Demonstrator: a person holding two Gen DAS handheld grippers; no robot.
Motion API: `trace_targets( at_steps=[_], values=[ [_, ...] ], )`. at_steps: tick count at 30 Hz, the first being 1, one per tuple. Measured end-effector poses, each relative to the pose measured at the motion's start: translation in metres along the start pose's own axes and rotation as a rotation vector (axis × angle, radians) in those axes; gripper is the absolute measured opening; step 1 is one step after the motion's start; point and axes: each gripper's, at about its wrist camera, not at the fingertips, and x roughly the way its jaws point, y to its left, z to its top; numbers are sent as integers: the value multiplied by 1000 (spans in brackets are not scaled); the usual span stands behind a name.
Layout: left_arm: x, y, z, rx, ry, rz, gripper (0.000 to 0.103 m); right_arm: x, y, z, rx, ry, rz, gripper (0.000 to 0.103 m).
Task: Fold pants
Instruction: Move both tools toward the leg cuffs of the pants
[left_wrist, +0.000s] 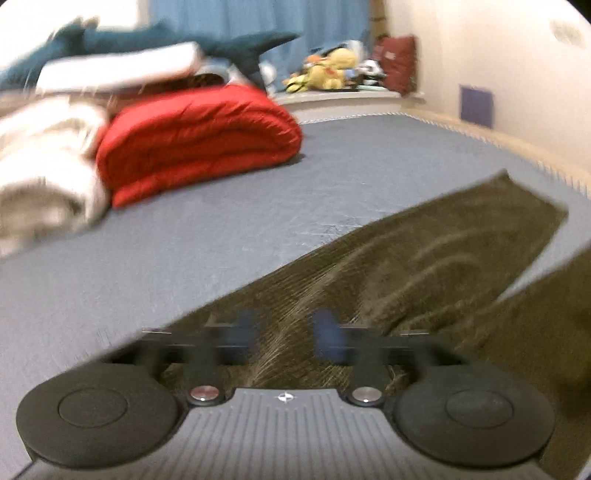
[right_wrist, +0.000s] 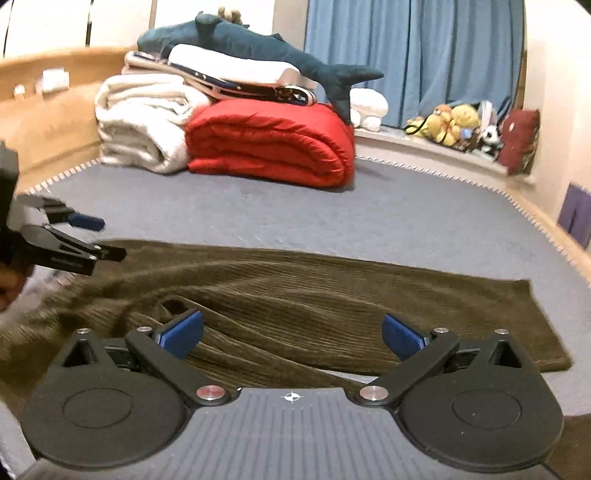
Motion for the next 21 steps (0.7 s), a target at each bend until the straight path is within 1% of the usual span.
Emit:
trace_targets(
  at_steps=[1, 4, 6, 7, 8, 9, 10, 11, 12, 15, 18, 20, 21],
  values=[
    [6, 13, 3, -56, 25, -2, 0, 0, -3, 2, 24, 3, -1, 102],
    [29, 40, 8, -111, 74, 51, 0, 1, -3, 1, 21, 3, -13, 102],
    [47, 61, 10, -167, 100, 78, 3, 1, -5, 1, 25, 14, -19, 102],
    [57, 72, 11, -187, 110, 108, 14, 2, -6, 1, 27, 19, -18, 102],
    [65, 80, 10, -192, 114, 148, 44, 1, -8, 1, 24, 25, -18, 102],
    [72, 87, 10, -191, 108, 197, 61, 1, -8, 2, 17, 28, -18, 102],
    [79, 93, 10, -189, 92, 242, 80, 0, -8, 1, 8, 31, -16, 102],
    [88, 101, 8, -188, 87, 265, 82, 0, -9, 0, -2, 35, -16, 102],
    [97, 108, 8, -193, 99, 255, 82, 0, -9, 0, -2, 35, -16, 102],
    [122, 126, 6, -217, 154, 189, 82, 1, -12, 1, -2, 43, -26, 102],
    [143, 134, 4, -170, 209, 177, 82, 2, -21, 2, 33, 51, -33, 102],
    [154, 138, -2, -151, 261, 132, 82, 4, -31, 1, 81, 66, -42, 102],
    [157, 137, -4, -140, 272, 112, 83, 4, -31, 1, 81, 66, -42, 102]
  ],
)
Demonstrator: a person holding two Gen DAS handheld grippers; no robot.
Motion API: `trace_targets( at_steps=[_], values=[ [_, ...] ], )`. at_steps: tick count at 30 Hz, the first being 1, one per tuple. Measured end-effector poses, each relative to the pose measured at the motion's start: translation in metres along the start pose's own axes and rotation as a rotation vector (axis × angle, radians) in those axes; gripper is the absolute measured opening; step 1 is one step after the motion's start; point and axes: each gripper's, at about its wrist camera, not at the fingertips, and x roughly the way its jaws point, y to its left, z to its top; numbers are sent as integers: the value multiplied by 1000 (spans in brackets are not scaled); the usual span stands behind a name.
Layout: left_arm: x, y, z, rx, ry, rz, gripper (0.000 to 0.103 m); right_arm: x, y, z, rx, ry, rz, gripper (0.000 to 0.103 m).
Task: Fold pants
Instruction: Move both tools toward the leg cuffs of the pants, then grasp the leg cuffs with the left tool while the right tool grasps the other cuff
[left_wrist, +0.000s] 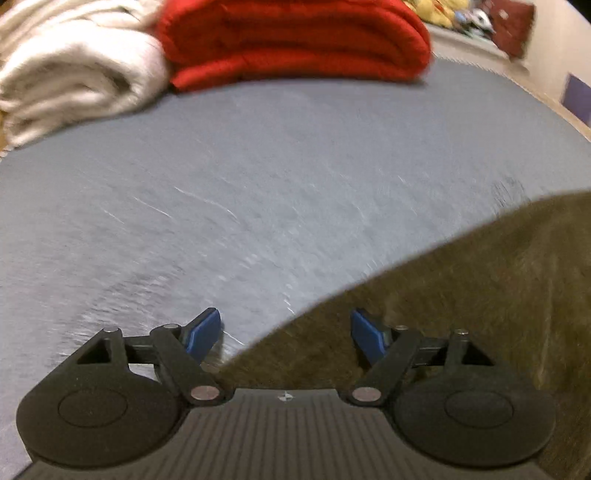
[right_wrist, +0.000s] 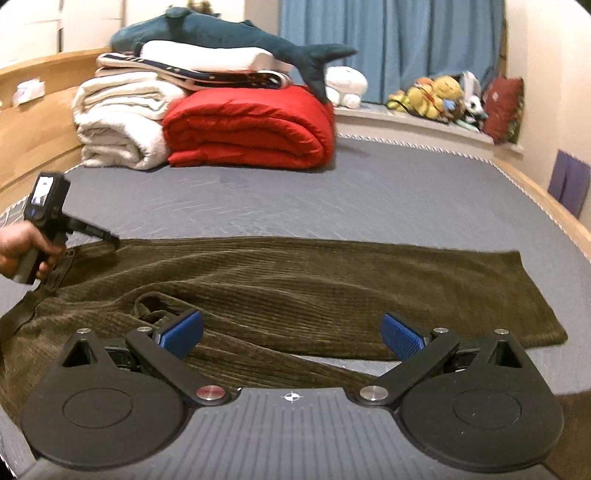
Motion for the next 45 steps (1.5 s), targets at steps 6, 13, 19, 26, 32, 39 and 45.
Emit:
trace_targets(
  at_steps=[6, 13, 19, 26, 32, 39, 45],
  values=[
    [-23, -29, -4, 188, -54, 13, 5, 11, -32, -2, 142, 38, -27, 95],
    [-129, -60, -41, 346, -260, 34, 3, 49, -69, -32, 311, 206, -115, 37],
    [-240, -89, -123, 400, -335, -105, 2, 41, -82, -40, 430, 187, -134, 30],
    [-281, -101, -203, 457, -226, -140, 0, 23, -103, -34, 539, 81, -157, 30],
    [-271, -89, -192, 306, -234, -191, 1, 13, -174, -46, 764, 0, -234, 30],
    [-255, -149, -191, 478, -207, -241, 7, 20, -241, -84, 963, -19, -224, 30],
    [-227, -172, -190, 539, -172, -275, 32, 38, -262, -101, 1026, -4, -169, 30]
  ],
)
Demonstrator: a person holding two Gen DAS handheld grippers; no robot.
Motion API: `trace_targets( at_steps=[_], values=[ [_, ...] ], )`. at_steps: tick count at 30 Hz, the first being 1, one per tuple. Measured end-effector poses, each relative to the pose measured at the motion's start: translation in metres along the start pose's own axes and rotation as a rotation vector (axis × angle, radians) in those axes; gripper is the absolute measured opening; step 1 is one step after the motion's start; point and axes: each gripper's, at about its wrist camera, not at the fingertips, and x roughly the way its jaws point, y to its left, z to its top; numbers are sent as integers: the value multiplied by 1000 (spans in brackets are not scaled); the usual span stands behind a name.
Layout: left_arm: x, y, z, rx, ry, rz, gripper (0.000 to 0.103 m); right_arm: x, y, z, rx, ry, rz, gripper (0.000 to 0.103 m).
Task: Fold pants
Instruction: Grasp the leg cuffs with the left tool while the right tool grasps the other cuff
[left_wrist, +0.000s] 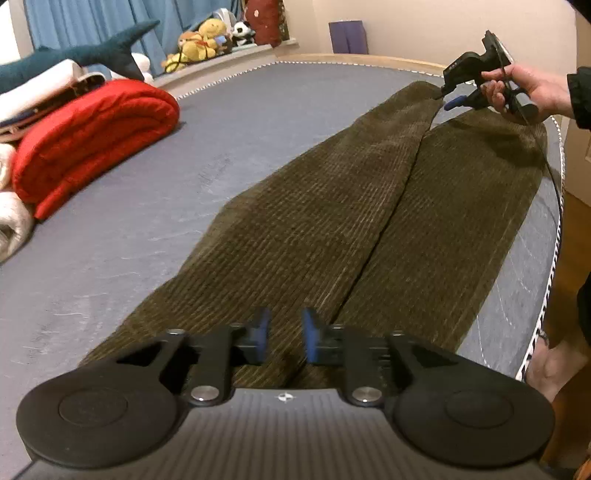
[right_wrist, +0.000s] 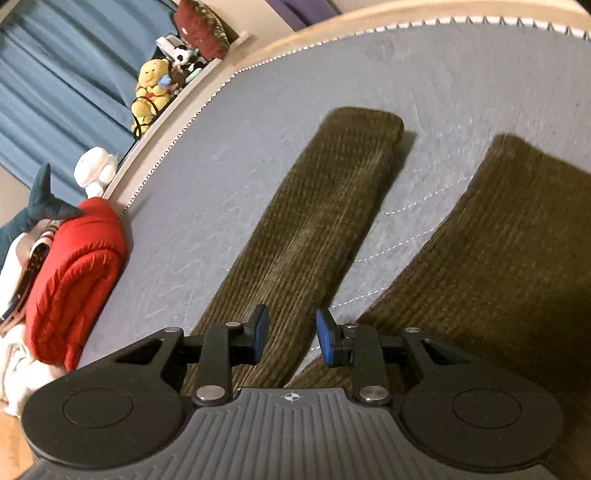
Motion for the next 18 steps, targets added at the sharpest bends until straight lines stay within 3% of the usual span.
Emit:
trace_targets(
  at_steps=[5, 10, 13, 16, 17, 18],
  values=[
    [27, 2, 2, 16, 57, -52, 46, 29, -6, 15, 17, 10, -19, 33],
    [53, -5, -3, 70, 122, -96, 49, 51, -19, 23, 73, 18, -59, 33],
    [64, -9, -5, 103, 134, -64, 49, 59, -20, 24, 84, 13, -65, 32],
    [73, -4, -5, 83, 150, -32, 29, 66, -16, 26, 71, -5, -62, 30],
    [74, -3, -4, 85, 149, -34, 16, 67, -12, 26, 56, -13, -63, 21],
    [74, -4, -4, 95, 144, -35, 11, 67, -12, 26, 56, -13, -63, 14]
  ],
)
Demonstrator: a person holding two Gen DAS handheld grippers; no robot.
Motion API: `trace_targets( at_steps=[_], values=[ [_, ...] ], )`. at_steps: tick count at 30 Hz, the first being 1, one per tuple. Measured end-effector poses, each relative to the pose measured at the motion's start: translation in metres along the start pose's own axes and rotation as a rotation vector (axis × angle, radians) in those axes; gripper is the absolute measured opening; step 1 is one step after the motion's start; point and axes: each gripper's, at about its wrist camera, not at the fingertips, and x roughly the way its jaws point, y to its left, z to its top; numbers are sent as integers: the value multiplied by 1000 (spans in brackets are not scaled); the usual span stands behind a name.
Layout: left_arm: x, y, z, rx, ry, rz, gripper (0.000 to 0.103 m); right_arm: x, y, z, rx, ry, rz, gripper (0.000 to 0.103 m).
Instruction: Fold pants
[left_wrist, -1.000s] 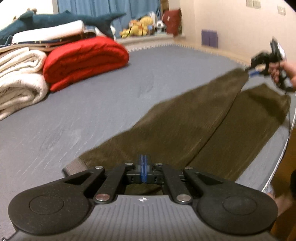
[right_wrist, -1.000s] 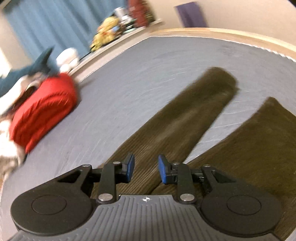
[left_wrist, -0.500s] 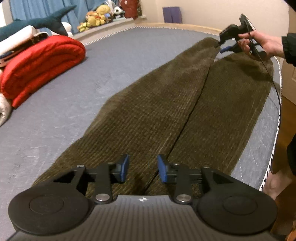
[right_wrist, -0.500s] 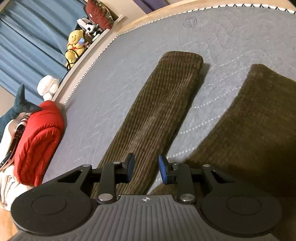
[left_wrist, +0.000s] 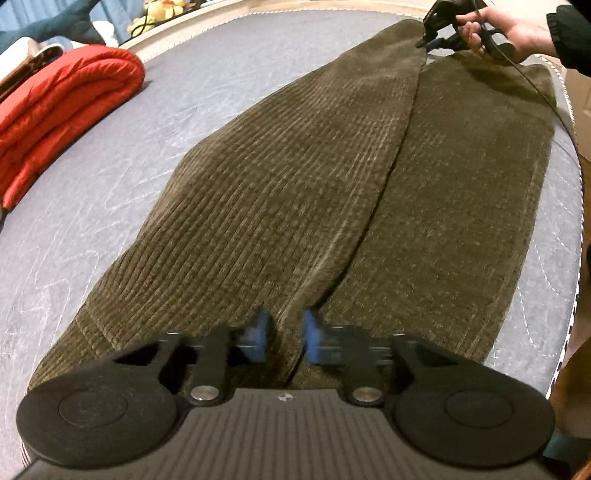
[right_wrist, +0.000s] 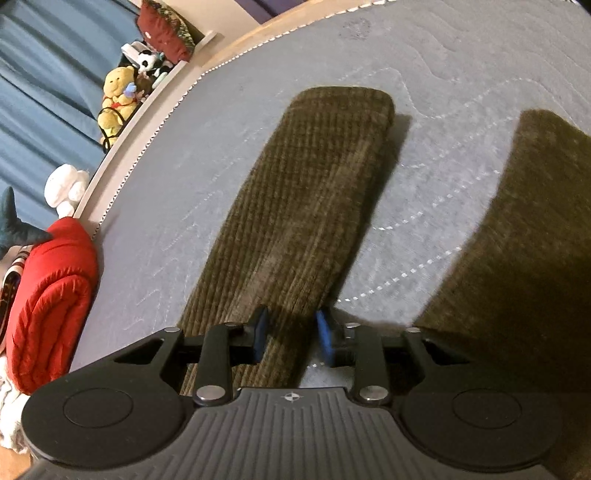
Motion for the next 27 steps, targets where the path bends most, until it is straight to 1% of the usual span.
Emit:
trace_targets(
  at_steps=[1, 2, 3, 4, 5, 6, 7, 8, 10, 11, 12, 14, 15, 17, 18, 20, 21, 22, 23, 24, 25, 26, 27],
  values=[
    [-2, -3, 2, 17, -3, 10, 9, -1, 2, 0, -12, -8, -11, 7],
    [-4, -6, 3, 39, -5, 24, 8, -5, 5, 0, -25, -25, -24, 3],
    [-7, -8, 4, 56, -11, 33, 8, -19, 14, 3, -55, -68, -21, 3],
    [-13, -6, 6, 62, -24, 34, 8, -29, 20, 4, -79, -91, -5, 3],
    [-24, -2, 8, 56, -46, 34, 7, -29, 20, 4, -79, -91, -5, 2],
    [-33, 2, 9, 43, -69, 34, 7, -52, 32, 6, -137, -129, 26, 2],
    [-44, 8, 9, 26, -94, 37, 7, -68, 39, 6, -165, -148, 44, 2],
    [-55, 14, 9, 7, -122, 38, 7, -68, 39, 6, -165, -148, 44, 2],
    [-74, 24, 2, -22, -172, 28, 7, -96, 46, 4, -204, -169, 49, 2],
    [-83, 29, -4, -28, -189, 13, 7, -113, 50, 1, -215, -169, 37, 2],
    [-90, 32, -10, -23, -194, -5, 7, -132, 52, -3, -221, -163, 22, 2],
    [-100, 32, -24, 26, -183, -50, 7, -166, 55, -15, -243, -153, -14, 2],
    [-101, 31, -31, 48, -164, -80, 7, -185, 53, -25, -259, -146, -35, 2],
    [-97, 28, -44, 73, -86, -143, 7, -208, 51, -43, -291, -124, -95, 2],
    [-93, 26, -48, 89, -43, -157, 8, -215, 44, -54, -303, -96, -129, 2],
    [-85, 20, -53, 124, 20, -170, 9, -214, 28, -74, -325, -2, -176, 3],
    [-85, 19, -53, 131, 17, -166, 10, -200, 2, -90, -312, 113, -179, 4],
    [-88, 21, -51, 123, -4, -159, 12, -200, 2, -90, -312, 113, -179, 4],
    [-93, 25, -47, 86, -37, -165, 19, -199, -20, -89, -238, 90, -176, 7],
    [-100, 31, -42, 40, -73, -181, 24, -199, -20, -89, -238, 90, -176, 9],
    [-107, 39, -38, -9, -115, -196, 34, -201, -30, -81, -181, 57, -157, 17],
    [-113, 45, -33, -57, -159, -201, 37, -210, -45, -66, -89, -29, -120, 34],
    [-117, 51, -31, -95, -189, -194, 37, -210, -45, -66, -89, -29, -120, 41]
  ],
)
